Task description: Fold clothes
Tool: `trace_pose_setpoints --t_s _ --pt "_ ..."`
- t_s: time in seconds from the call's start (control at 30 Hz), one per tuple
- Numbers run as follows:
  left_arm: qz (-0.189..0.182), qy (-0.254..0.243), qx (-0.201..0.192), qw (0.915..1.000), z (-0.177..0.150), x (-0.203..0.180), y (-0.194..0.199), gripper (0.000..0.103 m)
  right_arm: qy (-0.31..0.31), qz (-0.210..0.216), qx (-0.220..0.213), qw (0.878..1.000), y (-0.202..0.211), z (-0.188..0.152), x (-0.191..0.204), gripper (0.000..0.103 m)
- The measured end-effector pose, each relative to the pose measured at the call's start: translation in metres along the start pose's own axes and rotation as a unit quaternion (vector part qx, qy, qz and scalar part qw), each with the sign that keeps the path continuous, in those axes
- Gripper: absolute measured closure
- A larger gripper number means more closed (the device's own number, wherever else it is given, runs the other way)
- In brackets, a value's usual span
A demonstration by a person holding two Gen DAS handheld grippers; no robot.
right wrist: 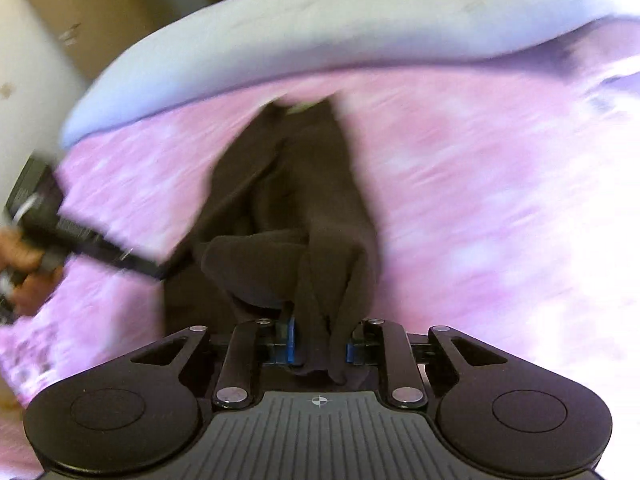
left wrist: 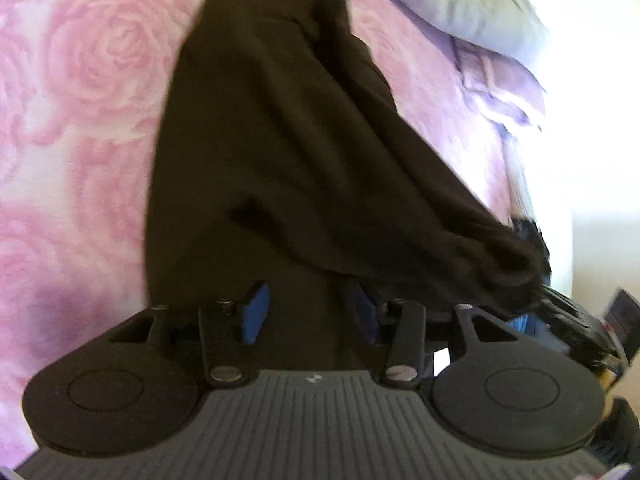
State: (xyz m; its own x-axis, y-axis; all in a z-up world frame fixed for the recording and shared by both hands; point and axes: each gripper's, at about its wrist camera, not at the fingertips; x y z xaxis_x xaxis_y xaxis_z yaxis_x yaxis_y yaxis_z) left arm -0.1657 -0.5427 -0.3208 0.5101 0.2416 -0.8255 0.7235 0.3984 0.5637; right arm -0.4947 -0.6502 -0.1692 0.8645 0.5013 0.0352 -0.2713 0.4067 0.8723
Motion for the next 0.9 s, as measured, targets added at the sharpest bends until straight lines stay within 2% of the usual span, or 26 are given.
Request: trace_pose_setpoints --t_s 0.13,0.27,0.33,0.37,0.4,0.43,0.47,0.57,0.7,0.8,0.87,0.9 --pt "-0.054 0.026 -0.019 0.9980 0.005 -0.022 -0.036 0.057 0.015 -0.020 -0.007 1.000 -0.002 0.020 -0.026 0.083" --pt "-0.094 0.048 -0.021 0.9942 0.008 -0.049 -0.074 0.044 0.001 0.001 -0.002 1.000 -0.010 0.019 -0.027 0.083" --pt "-0.098 0.075 -0.028 0.9920 0.013 -0.055 -0.093 0.044 -0.020 0.015 0.000 1.000 -0.011 0.013 -0.036 0.083" --pt "-0.095 0.084 -0.027 0.9915 0.015 -0.057 -0.102 0.048 -0.027 0.023 0.002 0.999 -0.010 0.011 -0.040 0.083" --pt "-0.086 0.084 -0.018 0.9925 0.015 -0.059 -0.110 0.073 -0.031 0.031 0.003 0.999 -0.008 0.008 -0.045 0.083" --pt "-0.077 0.084 -0.009 0.9934 0.015 -0.062 -0.118 0.094 -0.035 0.040 0.004 0.999 -0.006 0.005 -0.050 0.083" --pt "-0.068 0.074 0.000 0.9949 0.013 -0.066 -0.122 0.098 -0.035 0.042 0.005 0.998 -0.002 0.003 -0.052 0.083" --pt "-0.045 -0.012 0.019 0.9987 0.003 -0.091 -0.097 0.098 -0.028 0.030 0.004 0.999 0.004 0.003 -0.058 0.083" --pt "-0.026 -0.052 -0.001 0.9983 -0.005 -0.100 -0.001 0.099 -0.040 0.036 -0.002 0.999 0.005 0.013 -0.065 0.083" --pt "0.039 -0.095 -0.021 0.9945 -0.009 -0.107 0.080 0.103 -0.029 0.063 -0.011 0.998 0.005 0.028 -0.058 0.083" --pt "0.128 -0.121 -0.046 0.9833 -0.008 -0.104 0.138 0.103 -0.061 0.078 -0.010 0.995 0.004 0.035 -0.063 0.083" --pt "0.151 -0.118 -0.061 0.9796 -0.005 -0.098 0.166 0.103 -0.084 0.086 -0.009 0.993 0.002 0.039 -0.067 0.083"
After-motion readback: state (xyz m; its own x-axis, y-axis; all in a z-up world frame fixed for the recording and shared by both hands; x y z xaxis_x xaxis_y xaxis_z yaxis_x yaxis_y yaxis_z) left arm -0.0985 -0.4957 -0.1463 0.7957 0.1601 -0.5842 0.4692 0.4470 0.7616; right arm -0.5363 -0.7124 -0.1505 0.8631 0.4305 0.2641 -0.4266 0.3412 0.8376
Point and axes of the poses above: each gripper's, at about its wrist camera, not at the fingertips, and y roughly against the way its jaws point, x to its left, z to its top, and after that the axes turned 13 degrees about -z, right-handed
